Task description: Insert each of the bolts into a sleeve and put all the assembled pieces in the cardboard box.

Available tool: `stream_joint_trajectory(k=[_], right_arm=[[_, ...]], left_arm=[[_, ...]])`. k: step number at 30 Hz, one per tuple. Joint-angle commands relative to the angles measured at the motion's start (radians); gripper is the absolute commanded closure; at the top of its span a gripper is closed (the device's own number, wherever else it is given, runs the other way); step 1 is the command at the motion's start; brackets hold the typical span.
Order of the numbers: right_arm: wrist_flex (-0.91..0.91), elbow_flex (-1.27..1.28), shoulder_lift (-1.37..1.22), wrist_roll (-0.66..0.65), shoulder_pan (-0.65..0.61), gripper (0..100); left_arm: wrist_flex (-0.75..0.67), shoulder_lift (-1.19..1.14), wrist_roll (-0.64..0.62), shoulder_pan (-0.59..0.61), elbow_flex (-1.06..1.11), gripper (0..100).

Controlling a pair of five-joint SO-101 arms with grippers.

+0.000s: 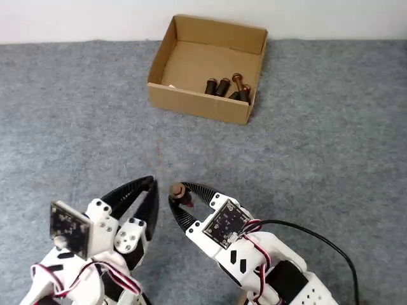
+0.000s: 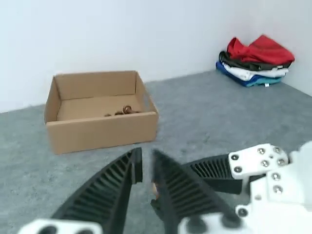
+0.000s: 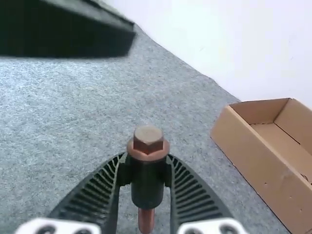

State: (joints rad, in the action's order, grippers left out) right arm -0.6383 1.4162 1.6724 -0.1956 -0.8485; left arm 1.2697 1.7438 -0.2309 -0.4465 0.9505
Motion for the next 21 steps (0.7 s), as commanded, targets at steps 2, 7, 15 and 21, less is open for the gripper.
stream_joint_trajectory(k=[2, 7, 15, 21], right_arm=[[0.03, -0.051, 0.012, -0.006, 0.064, 99.0], [0.03, -0.046, 0.013, -0.005, 0.183, 99.0], [0.03, -0.064, 0.013, 0.068, 0.34, 99.0], [0.028, -0.095, 0.013, 0.112, 0.49, 99.0]], left_arm=[[-0.008, -0.005, -0.006, 0.15, -0.03, 100], [-0.002, -0.005, -0.006, 0.374, -0.016, 100], [-0.008, -0.003, -0.011, 0.611, 0.188, 100], [-0.008, -0.003, -0.011, 0.692, 0.314, 100]])
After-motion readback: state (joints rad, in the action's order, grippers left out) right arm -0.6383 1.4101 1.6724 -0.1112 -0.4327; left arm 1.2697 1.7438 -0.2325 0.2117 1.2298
